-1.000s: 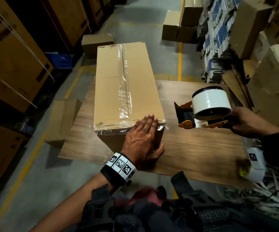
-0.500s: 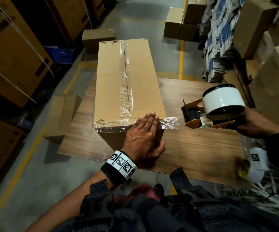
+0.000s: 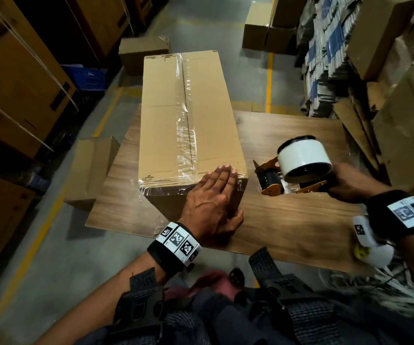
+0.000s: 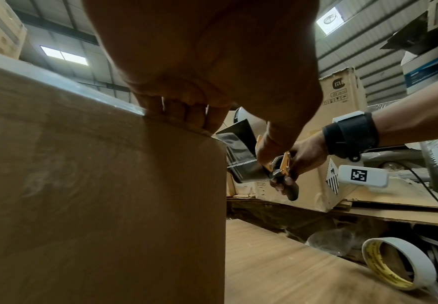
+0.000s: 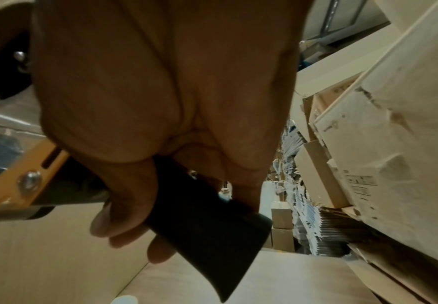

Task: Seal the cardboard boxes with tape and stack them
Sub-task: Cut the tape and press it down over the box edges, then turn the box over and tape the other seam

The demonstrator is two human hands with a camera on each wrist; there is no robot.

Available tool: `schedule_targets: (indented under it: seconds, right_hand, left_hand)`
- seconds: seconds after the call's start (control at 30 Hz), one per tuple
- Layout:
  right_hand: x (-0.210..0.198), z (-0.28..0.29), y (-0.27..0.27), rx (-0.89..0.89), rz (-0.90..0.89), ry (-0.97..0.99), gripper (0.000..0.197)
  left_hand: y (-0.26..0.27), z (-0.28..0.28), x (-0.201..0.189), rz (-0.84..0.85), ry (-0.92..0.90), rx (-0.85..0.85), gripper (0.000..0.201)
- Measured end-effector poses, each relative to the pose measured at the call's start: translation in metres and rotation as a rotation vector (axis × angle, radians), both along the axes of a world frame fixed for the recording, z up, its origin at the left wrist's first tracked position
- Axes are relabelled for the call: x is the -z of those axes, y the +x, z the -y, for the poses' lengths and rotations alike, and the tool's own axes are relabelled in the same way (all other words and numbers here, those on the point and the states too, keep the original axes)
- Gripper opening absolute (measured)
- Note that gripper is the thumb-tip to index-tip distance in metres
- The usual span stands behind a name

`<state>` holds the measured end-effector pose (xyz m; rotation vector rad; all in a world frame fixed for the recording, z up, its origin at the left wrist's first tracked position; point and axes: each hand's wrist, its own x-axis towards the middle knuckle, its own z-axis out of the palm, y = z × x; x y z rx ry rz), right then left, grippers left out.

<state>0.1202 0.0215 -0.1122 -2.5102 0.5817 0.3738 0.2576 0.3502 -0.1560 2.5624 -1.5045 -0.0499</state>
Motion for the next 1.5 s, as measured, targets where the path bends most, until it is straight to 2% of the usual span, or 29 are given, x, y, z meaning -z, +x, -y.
schedule_targets:
  seconds: [0.2, 0.53, 0.67, 0.7, 0.8, 0.83, 0.9, 1.0, 1.17, 1.27, 1.37, 1.5]
  right_hand:
    - [-0.003, 0.001, 0.011, -0.010, -0.036, -0.045, 0.049]
    - [-0.012, -0.017, 0.015, 0.012, -0.024, -0.002, 0.060]
    - [-0.013, -0.019, 0.017, 0.018, -0.037, -0.045, 0.050]
    - [-0.011, -0.019, 0.018, 0.012, -0.060, -0.112, 0.044]
    - [-0.001, -0.012, 0.006, -0.148, -0.261, -0.561, 0.037]
    - [0.005, -0.010, -0.006, -0.180, -0.330, -0.572, 0.032]
    - [0.020, 0.001, -0.025, -0.103, -0.337, -0.340, 0.023]
    - [0.053, 0.013, -0.048, 0.106, -0.238, -0.021, 0.018]
    - [0.106, -0.009, -0.048, 0.563, -0.160, 0.387, 0.004]
    - [0.128, -0.022, -0.044, 0.663, -0.131, 0.509, 0.012]
    - [0.140, -0.034, -0.042, 0.745, -0.092, 0.648, 0.007]
    - [0.147, -0.039, -0.040, 0.787, -0.119, 0.722, 0.012]
  left_hand:
    - [-0.001, 0.001, -0.001, 0.019, -0.003, 0.002, 0.096]
    - [-0.001, 0.002, -0.006, -0.005, 0.097, 0.022, 0.097]
    - [-0.002, 0.004, -0.007, -0.006, 0.104, 0.016, 0.099]
    - [-0.001, 0.003, -0.007, 0.000, 0.095, 0.009, 0.099]
    - [0.001, -0.003, -0.005, 0.032, 0.016, -0.012, 0.096]
    - [0.001, -0.007, -0.003, 0.035, -0.009, -0.012, 0.095]
    - [0.005, -0.013, 0.000, 0.050, -0.052, -0.009, 0.094]
    - [0.005, -0.014, 0.002, 0.060, -0.045, -0.008, 0.095]
    - [0.005, -0.017, 0.003, 0.058, -0.030, 0.023, 0.095]
    - [0.007, -0.016, 0.002, 0.061, -0.020, 0.013, 0.093]
    - [0.007, -0.015, 0.001, 0.049, 0.003, 0.010, 0.092]
    - [0.009, -0.015, -0.002, 0.044, 0.031, 0.012, 0.092]
